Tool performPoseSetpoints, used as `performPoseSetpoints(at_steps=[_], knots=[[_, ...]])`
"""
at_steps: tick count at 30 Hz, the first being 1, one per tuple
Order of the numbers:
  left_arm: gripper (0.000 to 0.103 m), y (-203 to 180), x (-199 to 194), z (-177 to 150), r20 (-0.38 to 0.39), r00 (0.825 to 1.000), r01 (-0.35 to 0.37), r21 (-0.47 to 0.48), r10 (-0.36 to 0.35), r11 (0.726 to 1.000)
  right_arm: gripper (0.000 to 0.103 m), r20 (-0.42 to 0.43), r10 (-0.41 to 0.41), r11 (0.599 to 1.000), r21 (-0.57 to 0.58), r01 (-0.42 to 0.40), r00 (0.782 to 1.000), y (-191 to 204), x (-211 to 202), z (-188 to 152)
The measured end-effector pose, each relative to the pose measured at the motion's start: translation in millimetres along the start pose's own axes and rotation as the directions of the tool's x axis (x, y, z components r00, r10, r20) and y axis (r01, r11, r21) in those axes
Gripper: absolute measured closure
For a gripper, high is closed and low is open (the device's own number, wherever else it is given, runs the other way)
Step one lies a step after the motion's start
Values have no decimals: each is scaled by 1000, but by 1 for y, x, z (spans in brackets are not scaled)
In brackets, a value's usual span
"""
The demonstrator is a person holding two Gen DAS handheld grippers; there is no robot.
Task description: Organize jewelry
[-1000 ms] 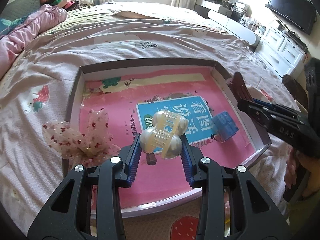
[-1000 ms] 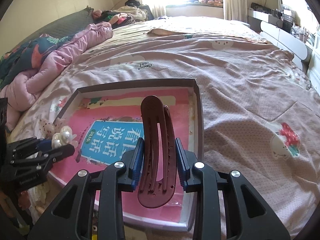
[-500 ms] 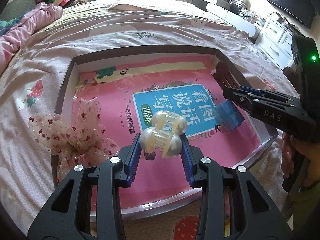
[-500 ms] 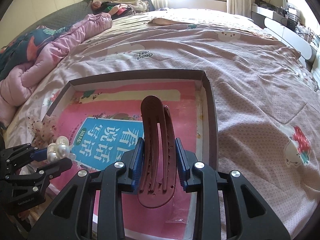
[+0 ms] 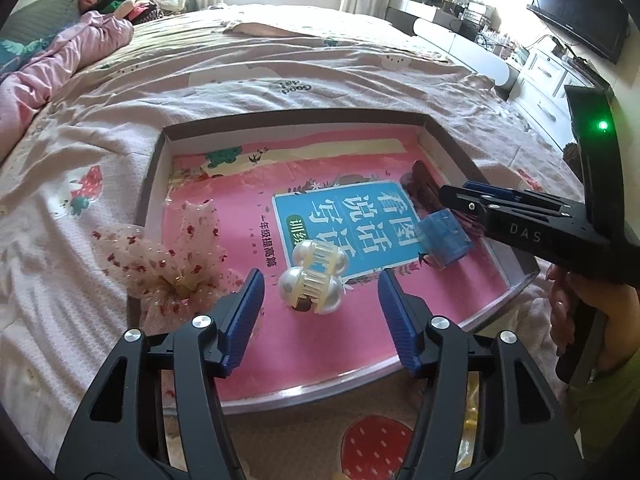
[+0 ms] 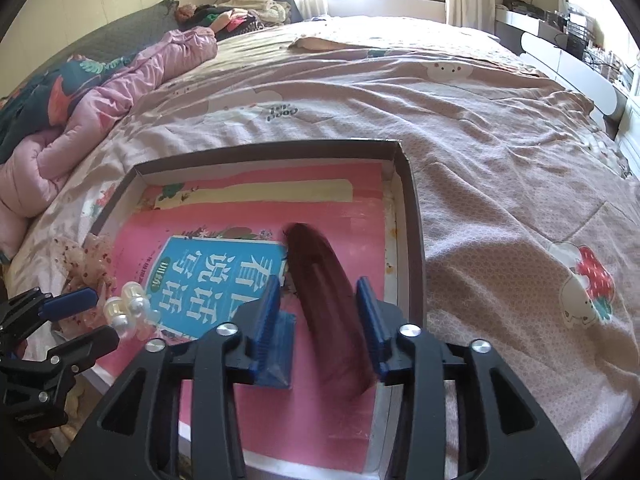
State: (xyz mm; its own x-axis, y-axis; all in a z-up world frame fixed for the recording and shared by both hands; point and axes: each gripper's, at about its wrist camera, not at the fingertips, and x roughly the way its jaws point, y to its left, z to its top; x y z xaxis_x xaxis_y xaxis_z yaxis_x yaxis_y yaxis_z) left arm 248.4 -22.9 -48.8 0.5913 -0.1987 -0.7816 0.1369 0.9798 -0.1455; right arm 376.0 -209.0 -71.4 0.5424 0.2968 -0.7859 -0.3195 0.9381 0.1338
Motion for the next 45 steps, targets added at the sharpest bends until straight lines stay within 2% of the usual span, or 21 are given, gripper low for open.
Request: performPoseSetpoints(at_steps=[2,4,7,8,13,19,34,45], knots=[[51,1,-5,0,7,1000,0,-6,0,1000,59,18,-4,1000,-5,4,1000,1,-8,-1],[47,1,-8,0,14,1000,2,-12,-2,1000,49,31,-3,1000,-2,3,1000,2,-15,-2],[46,3,-15,-1,26,1000,-3,-18,4,1000,43,56,-10,1000,-4,10,998,3,-30,-5],[42,3,-17,-1,29,1000,-3,-21,4,1000,41,61,-12,1000,-6,12,998,3,-33,-6],[35,7,-31,-4,52,999,-3,-45,5,999,23,96,-29,999,-26,31,995,9,-56,-12],[26,13,-50,-9,77,997,16,-79,-10,997,12,137,-50,998,-31,55,989,13,-79,-20],[12,19,-92,-26,136,990,-15,-88,27,996,8,183,-5,998,-57,16,983,34,-127,-44],[12,23,-125,-36,184,982,-36,-100,53,994,7,220,22,997,-81,-5,975,49,-163,-58]])
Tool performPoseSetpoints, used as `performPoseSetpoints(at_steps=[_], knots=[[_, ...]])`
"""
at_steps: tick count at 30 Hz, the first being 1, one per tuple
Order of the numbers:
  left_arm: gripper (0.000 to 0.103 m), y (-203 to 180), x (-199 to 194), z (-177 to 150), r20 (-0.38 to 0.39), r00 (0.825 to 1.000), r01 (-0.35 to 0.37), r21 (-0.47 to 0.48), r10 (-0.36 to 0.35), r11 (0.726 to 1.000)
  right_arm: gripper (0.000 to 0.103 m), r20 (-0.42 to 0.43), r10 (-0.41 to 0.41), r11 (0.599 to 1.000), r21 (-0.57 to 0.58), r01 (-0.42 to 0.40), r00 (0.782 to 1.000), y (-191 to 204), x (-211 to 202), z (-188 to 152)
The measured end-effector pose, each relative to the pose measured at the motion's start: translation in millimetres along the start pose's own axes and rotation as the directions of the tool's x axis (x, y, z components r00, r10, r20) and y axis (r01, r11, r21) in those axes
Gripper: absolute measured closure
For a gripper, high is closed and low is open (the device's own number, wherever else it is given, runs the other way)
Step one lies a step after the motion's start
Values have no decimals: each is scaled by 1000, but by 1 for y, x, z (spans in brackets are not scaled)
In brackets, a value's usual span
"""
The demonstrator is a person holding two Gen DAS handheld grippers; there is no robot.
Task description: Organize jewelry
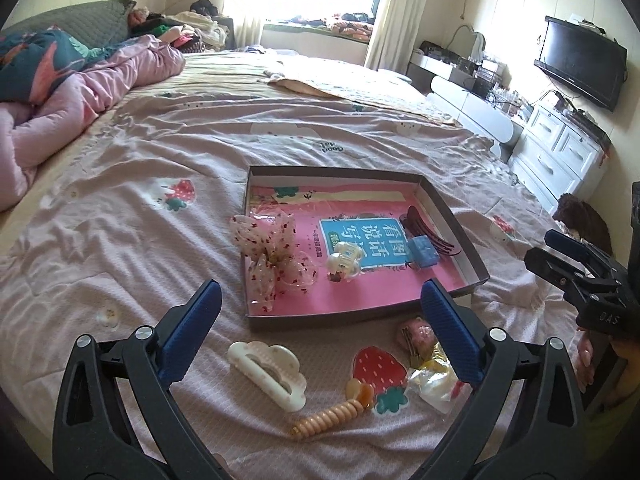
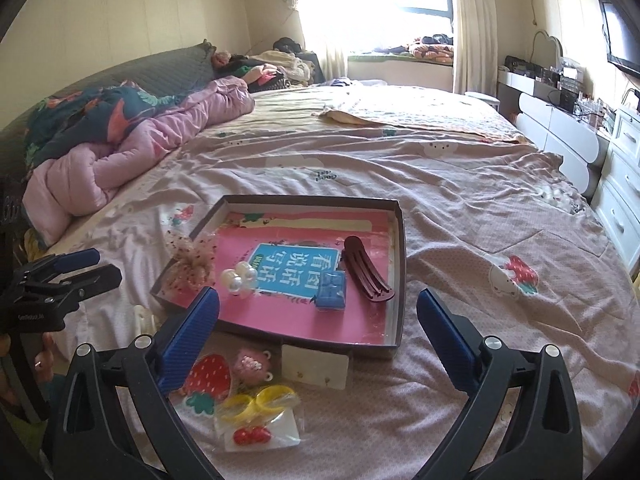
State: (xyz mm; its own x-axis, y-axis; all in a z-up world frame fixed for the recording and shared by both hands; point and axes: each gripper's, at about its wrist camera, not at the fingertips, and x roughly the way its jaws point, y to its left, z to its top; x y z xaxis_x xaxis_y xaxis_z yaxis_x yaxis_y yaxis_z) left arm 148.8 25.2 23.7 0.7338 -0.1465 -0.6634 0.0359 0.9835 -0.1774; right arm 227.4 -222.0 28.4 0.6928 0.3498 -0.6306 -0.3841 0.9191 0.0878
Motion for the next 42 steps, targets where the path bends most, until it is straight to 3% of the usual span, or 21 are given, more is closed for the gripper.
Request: performPoseSetpoints(at_steps=[22,42], knots=[[12,2,-37,-27,23,999,-43,39,42,998,7,40,38,997,-62,-35,998,26,-47,-21],[12,1,-33,-72,-56,995,-74,79,78,994,7,-19,63,993,-98,-64,998,42,-41,-58]])
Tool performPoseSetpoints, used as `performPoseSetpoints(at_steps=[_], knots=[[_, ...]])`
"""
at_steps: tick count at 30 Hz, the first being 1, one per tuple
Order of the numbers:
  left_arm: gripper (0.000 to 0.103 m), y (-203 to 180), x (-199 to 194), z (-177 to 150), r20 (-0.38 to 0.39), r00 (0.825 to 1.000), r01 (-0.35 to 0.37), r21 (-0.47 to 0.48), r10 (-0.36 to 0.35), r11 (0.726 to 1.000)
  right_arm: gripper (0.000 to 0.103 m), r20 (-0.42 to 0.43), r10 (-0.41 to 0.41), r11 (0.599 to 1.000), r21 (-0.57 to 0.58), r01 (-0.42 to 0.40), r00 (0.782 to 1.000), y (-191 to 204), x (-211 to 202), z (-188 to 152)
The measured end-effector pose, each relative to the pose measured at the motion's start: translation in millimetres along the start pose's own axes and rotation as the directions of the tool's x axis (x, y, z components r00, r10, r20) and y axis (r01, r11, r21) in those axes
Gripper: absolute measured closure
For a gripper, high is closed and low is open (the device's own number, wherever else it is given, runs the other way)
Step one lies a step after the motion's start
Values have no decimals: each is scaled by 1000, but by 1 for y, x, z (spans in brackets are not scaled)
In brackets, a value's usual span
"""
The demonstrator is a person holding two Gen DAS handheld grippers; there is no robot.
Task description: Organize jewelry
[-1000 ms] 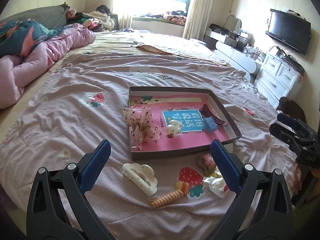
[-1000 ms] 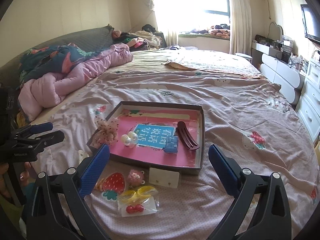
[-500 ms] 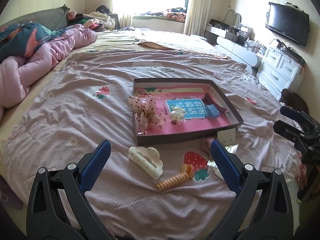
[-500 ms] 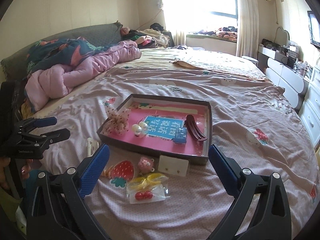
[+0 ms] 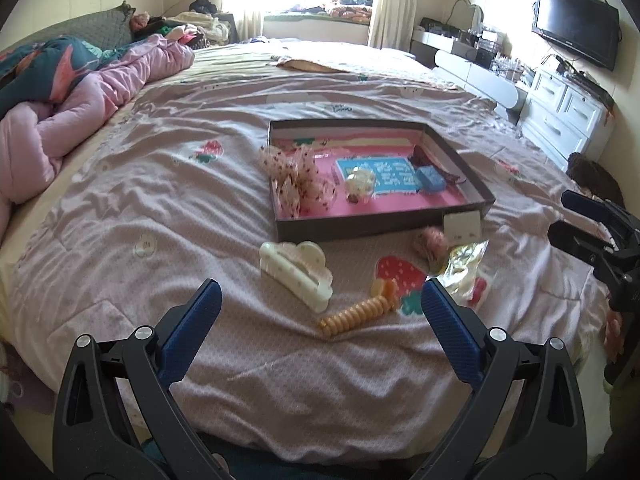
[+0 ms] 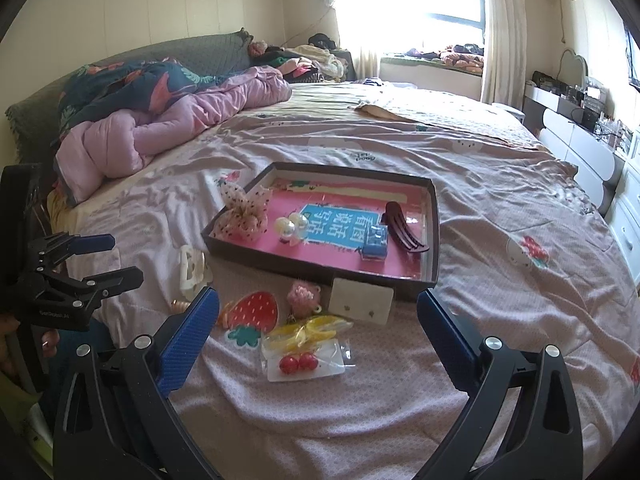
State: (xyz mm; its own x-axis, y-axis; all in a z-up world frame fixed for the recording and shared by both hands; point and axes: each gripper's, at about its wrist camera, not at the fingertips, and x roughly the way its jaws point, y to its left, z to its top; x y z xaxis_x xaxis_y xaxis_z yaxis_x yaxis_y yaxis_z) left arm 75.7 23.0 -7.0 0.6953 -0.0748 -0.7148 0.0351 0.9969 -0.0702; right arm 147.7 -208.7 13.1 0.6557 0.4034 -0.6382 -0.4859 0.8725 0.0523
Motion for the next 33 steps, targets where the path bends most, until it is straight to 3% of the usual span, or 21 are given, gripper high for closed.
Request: performPoseSetpoints(at_steps=[14,30,32,33], knots=[[12,5,26,-18,-76,997,-15,-31,13,999,7,-71,18,1000,-22,-20,997,5,33,-24],[12,21,74,0,-147,989,-10,-140,-11,990,7,-177,55,997,68,-43,983,-8,97,-37],[12,21,81,2,-152,988,-12,-140,-10,990,10,-180,59,996,77,-45,982,-10,100,-38],[12,21,85,3,-158,987,-19,-138,-3,990,18,-184,64,996,80,-50,981,-10,102,-38]])
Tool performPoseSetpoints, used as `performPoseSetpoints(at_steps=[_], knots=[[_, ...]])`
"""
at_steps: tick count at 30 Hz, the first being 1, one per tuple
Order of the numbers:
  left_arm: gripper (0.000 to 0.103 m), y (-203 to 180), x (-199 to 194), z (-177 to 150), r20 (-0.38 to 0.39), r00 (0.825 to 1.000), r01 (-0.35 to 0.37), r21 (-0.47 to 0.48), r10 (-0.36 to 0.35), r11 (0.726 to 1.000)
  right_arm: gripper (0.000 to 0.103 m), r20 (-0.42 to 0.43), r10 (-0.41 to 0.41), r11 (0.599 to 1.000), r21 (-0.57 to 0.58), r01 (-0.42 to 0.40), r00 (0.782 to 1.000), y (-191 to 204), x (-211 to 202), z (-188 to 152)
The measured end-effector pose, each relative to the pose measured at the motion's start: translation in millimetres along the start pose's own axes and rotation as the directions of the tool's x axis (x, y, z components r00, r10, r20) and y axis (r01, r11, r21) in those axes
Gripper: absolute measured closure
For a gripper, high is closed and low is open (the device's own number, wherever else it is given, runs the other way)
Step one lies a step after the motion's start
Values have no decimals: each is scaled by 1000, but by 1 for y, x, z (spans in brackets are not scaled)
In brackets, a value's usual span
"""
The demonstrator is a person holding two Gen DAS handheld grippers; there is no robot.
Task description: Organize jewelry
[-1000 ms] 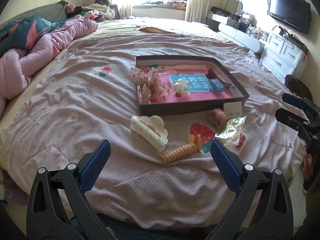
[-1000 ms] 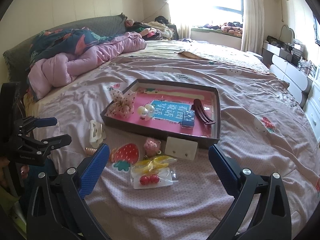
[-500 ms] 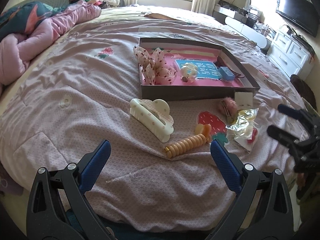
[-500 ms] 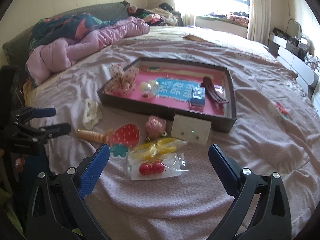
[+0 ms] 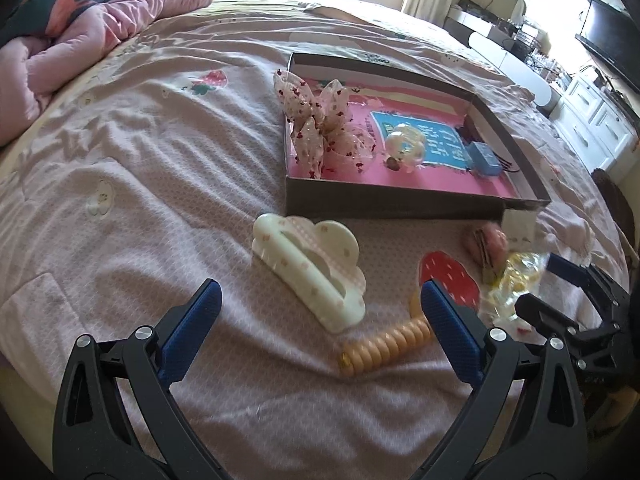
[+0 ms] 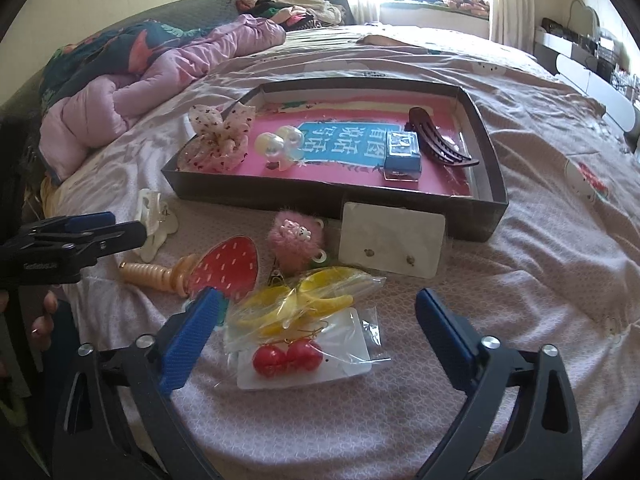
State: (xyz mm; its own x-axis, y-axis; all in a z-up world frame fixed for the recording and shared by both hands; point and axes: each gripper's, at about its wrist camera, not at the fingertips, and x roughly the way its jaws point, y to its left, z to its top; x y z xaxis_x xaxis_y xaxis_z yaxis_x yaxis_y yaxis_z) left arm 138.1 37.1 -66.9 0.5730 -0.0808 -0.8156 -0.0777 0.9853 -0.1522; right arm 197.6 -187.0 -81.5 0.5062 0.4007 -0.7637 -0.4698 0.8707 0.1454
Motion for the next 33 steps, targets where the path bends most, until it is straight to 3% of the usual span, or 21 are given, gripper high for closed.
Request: performPoseSetpoints(at_steps=[4,6,10,16,26,33], knots=[[12,0,13,6,-19,1000,-14,-5,14,1000,35,-16,28,999,18,-28,999,-2,6,-1],[13,1,19,8,-28,999,-15,-15,15,1000,38,-17,36,999,21,-36,999,-2,7,-1],[20,1,25,11,-32,999,-25,-17,24,1000,55,-2,39,999,12,-39,999,0,5,0],[50,5,29,14,-25,998,-53,-27,52,998,70,24,54,999,7,-54,998,-5,-2,1],[54,5,14,11,15,1000,-6,-27,6,1000,74,69,55,998,31,-58,996,-20,-28,4],[54,-6,-5,12,59,998,30,-6,-30,1000,83,106,17,998,66,-24,994,-40,-49,6]])
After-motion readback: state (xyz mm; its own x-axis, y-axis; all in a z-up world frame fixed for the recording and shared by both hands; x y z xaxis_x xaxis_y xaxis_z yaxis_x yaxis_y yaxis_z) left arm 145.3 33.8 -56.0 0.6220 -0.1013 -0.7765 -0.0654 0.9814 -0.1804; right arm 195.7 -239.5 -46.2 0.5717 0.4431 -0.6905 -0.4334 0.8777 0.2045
